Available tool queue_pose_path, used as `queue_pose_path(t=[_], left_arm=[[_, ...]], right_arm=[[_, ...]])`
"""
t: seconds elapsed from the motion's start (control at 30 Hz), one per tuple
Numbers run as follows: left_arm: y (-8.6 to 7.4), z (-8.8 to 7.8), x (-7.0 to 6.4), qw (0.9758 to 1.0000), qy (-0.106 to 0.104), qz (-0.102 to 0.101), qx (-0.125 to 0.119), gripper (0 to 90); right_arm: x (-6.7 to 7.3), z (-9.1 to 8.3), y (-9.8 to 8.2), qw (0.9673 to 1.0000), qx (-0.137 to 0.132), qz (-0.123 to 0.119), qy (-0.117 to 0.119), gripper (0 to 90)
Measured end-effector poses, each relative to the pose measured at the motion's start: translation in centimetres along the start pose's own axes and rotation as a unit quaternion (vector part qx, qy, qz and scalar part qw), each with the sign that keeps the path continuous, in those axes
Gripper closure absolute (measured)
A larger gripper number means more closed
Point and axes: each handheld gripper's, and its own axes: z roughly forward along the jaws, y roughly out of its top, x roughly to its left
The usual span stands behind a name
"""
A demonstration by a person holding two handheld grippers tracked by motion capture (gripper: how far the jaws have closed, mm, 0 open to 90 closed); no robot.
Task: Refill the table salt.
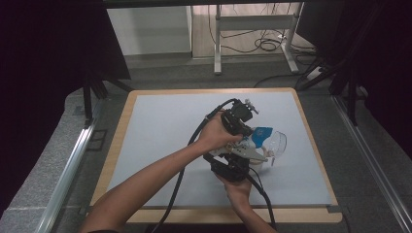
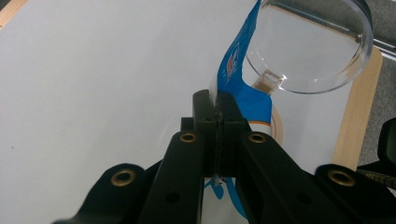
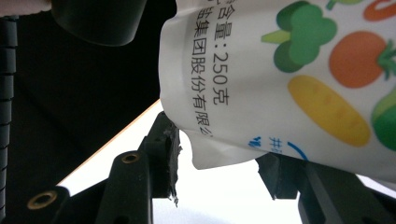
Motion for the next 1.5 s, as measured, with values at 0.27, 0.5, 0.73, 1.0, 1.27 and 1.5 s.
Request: queue_pose_path(t=[0.27, 0.5, 0.73, 1.0, 1.27, 1.5], left_arm=[[-0.05, -0.01, 0.14, 1.0, -0.002, -0.002, -0.001, 89.9], [0.02, -0.09, 0.21, 1.0, -0.002, -0.001, 0.001, 89.8], [0.19, -0.36, 0.2, 1.0, -0.005, 0.0, 0.001, 89.8], [0.37, -0.09, 0.0, 0.9999, -0.006, 0.005, 0.011, 89.8], [0.36, 0.29, 0.07, 0.9998, -0.004, 0.008, 0.018, 89.8], [0.41, 0.55, 0.01, 0.9998, -0.005, 0.008, 0.019, 89.8]], right_arm=[[-0.04, 0.08, 0.02, 1.0, 0.003, -0.003, 0.0, 53.8], [-0.05, 0.12, 0.06, 1.0, 0.004, -0.001, 0.001, 54.1], [0.13, 0.05, 0.34, 1.0, 0.005, -0.008, -0.003, 54.3], [0.25, -0.02, 0.53, 0.9999, 0.002, -0.008, -0.007, 55.6], [0.16, 0.2, 0.34, 1.0, -0.004, 0.0, -0.008, 56.4], [-0.05, 0.18, 0.2, 1.0, -0.005, 0.004, -0.007, 56.4]])
